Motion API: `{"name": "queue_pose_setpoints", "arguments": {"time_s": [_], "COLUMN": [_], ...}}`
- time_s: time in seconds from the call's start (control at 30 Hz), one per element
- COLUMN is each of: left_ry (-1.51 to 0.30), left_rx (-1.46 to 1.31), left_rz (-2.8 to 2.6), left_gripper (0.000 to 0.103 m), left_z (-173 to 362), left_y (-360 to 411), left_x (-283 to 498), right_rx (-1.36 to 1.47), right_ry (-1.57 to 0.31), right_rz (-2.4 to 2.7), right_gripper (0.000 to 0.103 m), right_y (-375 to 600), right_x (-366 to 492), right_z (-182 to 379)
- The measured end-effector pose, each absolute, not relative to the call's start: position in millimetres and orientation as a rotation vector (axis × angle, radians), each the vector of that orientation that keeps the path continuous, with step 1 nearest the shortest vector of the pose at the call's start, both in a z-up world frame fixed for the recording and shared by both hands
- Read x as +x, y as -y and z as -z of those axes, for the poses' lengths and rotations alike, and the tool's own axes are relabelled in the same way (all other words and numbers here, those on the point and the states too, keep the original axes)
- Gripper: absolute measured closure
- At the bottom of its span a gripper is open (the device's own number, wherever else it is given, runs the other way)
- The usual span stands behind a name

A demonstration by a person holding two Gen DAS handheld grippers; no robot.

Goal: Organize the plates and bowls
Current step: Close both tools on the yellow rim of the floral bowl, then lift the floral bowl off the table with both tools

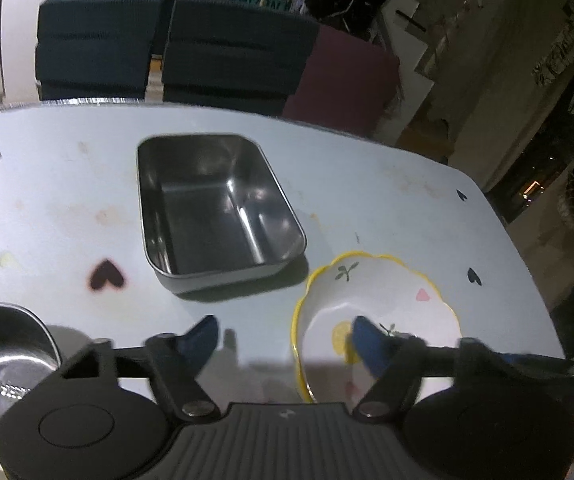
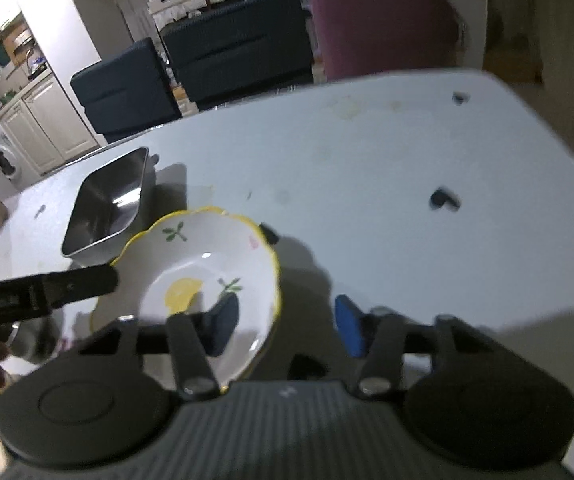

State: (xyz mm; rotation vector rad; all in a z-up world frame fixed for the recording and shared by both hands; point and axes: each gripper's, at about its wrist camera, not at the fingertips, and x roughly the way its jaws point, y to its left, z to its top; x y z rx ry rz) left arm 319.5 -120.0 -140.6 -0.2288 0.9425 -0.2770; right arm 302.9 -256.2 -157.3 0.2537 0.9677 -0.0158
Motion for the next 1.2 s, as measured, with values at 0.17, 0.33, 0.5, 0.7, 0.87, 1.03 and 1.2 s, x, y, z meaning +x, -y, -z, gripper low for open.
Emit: {"name": "queue_pose_setpoints", "arguments": {"time_s": [0.17, 0.33, 0.5, 0.7, 0.87, 1.03, 1.2], "left_ry": [-0.974, -0.999, -1.017, -1.047, -1.039, -1.022, -1.005], "left_rx": [-0.234, -0.242, -0.229, -0.234, -0.242, -0.198, -0.171], "left_rz": [0.283, 0.301, 0.321, 0.33, 0.314, 0.315, 0.323], "left_gripper": [0.057, 0.085, 0.089, 0.088, 0.091, 0.092, 0.093], "left_z": [146.7, 153.2, 157.9, 164.3, 164.1, 162.1, 161.8], "left_y": [119.0, 121.4, 126.8, 132.2, 131.9, 135.4, 137.5], "left_x": [323.2, 326.9, 328.1, 328.6, 328.9, 327.2, 325.3], "right_rx": [0.229, 0.226, 0.248, 0.241, 0.24, 0.283, 0.327], "right_ry": [-1.007, -1.015, -1.044, -1.038, -1.03, -1.023, -1.013], "right_rz": [0.035, 0.036, 0.02, 0.019, 0.023, 0.028, 0.041], "right_gripper": [0.081, 0.087, 0.087, 0.087, 0.087, 0.087, 0.088], "right_y": [248.2, 243.7, 244.5, 241.8, 241.2, 246.8, 252.1], "right_x": [307.6, 309.3, 310.5, 312.7, 309.8, 307.6, 306.0], "right_z": [164.5, 166.7, 169.7, 173.9, 173.8, 174.4, 175.1]}}
